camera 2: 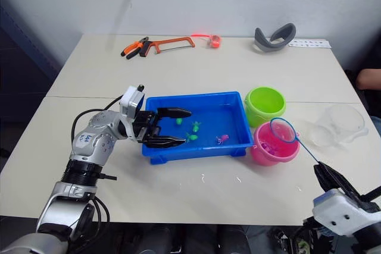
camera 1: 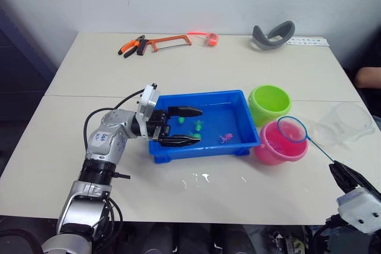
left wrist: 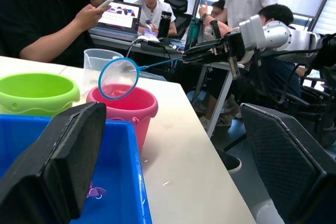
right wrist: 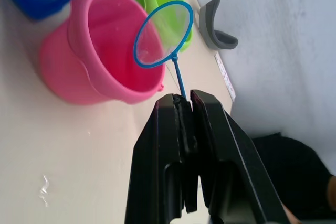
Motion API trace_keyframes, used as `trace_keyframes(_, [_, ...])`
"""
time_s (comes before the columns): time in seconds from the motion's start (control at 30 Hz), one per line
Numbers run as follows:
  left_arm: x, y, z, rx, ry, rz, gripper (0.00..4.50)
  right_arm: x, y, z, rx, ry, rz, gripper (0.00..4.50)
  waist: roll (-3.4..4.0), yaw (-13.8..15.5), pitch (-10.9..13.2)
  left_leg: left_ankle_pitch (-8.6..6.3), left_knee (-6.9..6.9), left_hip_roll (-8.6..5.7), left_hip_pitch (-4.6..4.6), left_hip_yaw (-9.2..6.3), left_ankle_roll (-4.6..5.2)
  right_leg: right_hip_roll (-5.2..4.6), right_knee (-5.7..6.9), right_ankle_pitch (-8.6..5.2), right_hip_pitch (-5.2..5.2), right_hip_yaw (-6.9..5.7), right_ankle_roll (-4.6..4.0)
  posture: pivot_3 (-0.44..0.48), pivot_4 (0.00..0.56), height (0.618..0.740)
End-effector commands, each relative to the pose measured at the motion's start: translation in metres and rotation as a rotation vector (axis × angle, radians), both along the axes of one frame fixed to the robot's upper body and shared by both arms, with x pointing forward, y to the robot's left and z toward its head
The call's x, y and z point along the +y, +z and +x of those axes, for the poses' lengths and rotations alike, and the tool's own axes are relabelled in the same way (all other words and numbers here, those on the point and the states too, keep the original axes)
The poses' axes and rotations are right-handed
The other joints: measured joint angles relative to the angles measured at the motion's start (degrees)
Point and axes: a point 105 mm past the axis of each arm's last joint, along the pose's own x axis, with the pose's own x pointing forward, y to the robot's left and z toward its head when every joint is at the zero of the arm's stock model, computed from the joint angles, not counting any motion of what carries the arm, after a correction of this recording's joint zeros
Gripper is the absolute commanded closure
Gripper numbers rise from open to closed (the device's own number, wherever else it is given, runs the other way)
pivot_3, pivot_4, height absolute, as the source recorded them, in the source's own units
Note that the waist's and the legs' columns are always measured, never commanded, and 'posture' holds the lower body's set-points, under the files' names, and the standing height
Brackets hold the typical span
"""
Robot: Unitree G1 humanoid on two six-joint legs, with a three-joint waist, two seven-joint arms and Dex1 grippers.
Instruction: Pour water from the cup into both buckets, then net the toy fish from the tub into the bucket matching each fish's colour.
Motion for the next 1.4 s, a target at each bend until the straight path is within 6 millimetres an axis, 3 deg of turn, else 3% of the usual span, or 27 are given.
trace_keyframes(0.03, [0.003,0.004,-0.003,-0.03,0.004,-0.005,0.08,-0.004,0.016,-0.004,-0.081,0.004,-0.029,4.5,0.0,-0.03,0.0,0.0,0.0,0.0,0.0,0.0,0.0,0.0,0.0,0.0,0.0,0.0,0.0,0.0,0.15,0.74])
trace_keyframes(0.13, [0.006,0.005,-0.002,-0.033,0.017,-0.001,0.08,0.002,0.027,-0.003,-0.102,0.018,0.197,4.5,0.01,-0.07,0.0,0.01,0.0,0.03,0.03,-0.01,-0.02,0.02,0.02,0.0,0.03,0.0,-0.01,0.0,0.15,0.74])
trace_keyframes(0.2, [0.01,0.006,0.0,-0.031,0.044,-0.001,0.08,0.019,0.037,0.0,-0.024,0.097,0.48,4.5,0.04,-0.07,-0.01,0.02,0.0,0.04,0.05,-0.01,-0.03,0.01,0.04,0.0,0.04,0.0,-0.02,0.0,0.15,0.74])
trace_keyframes(0.27, [0.013,0.006,0.002,-0.029,0.066,0.0,0.08,0.031,0.044,0.005,0.07,0.162,0.621,4.5,0.1,-0.3,-0.01,0.03,0.03,0.06,0.06,-0.04,-0.03,-0.03,0.09,-0.01,0.05,0.02,-0.04,0.0,0.15,0.74])
trace_keyframes(0.5, [0.029,0.008,0.006,-0.047,0.172,0.01,0.08,0.062,0.056,0.039,0.504,0.289,0.756,4.5,0.0,0.03,0.07,-0.15,0.03,0.1,0.78,-0.27,0.15,-0.58,-0.22,-0.06,0.85,-0.26,-0.21,0.0,0.15,0.74])
trace_keyframes(0.63, [0.047,0.009,0.002,-0.057,0.274,0.026,0.08,0.071,0.052,0.073,0.655,0.233,0.708,4.5,-0.01,-0.18,0.08,-0.23,-0.01,0.07,0.72,-0.24,0.21,-0.74,-0.42,-0.07,0.85,-0.34,-0.21,0.0,0.15,0.74])
trace_keyframes(0.83, [0.057,0.009,-0.011,-0.05,0.352,0.028,0.08,0.078,0.062,0.117,0.59,0.228,0.617,4.5,0.0,-0.13,0.11,-0.26,0.0,0.04,0.47,-0.38,0.16,-0.74,-0.66,-0.05,0.83,-0.63,-0.16,0.0,0.15,0.74])
trace_keyframes(0.9, [0.058,0.009,-0.015,-0.048,0.372,0.028,0.08,0.081,0.067,0.127,0.538,0.258,0.48,4.5,0.01,-0.03,0.1,-0.25,0.03,0.02,0.36,-0.43,0.16,-0.73,-0.62,-0.02,0.83,-0.72,-0.1,0.0,0.15,0.74])
trace_keyframes(1.17, [0.067,-0.001,-0.022,-0.06,0.394,0.088,0.08,0.092,0.068,0.141,0.475,0.381,0.144,4.5,0.02,-0.24,0.11,-0.24,0.08,0.0,0.25,-0.42,0.15,-0.65,-0.61,0.02,0.77,-0.76,-0.02,0.0,0.15,0.74])
trace_keyframes(1.4, [0.073,-0.013,-0.027,-0.064,0.365,0.145,0.08,0.079,0.054,0.139,0.563,0.36,0.0,4.5,0.02,-0.1,0.11,-0.23,0.08,0.0,0.25,-0.4,0.12,-0.64,-0.59,0.02,0.76,-0.76,-0.01,0.0,0.15,0.74])
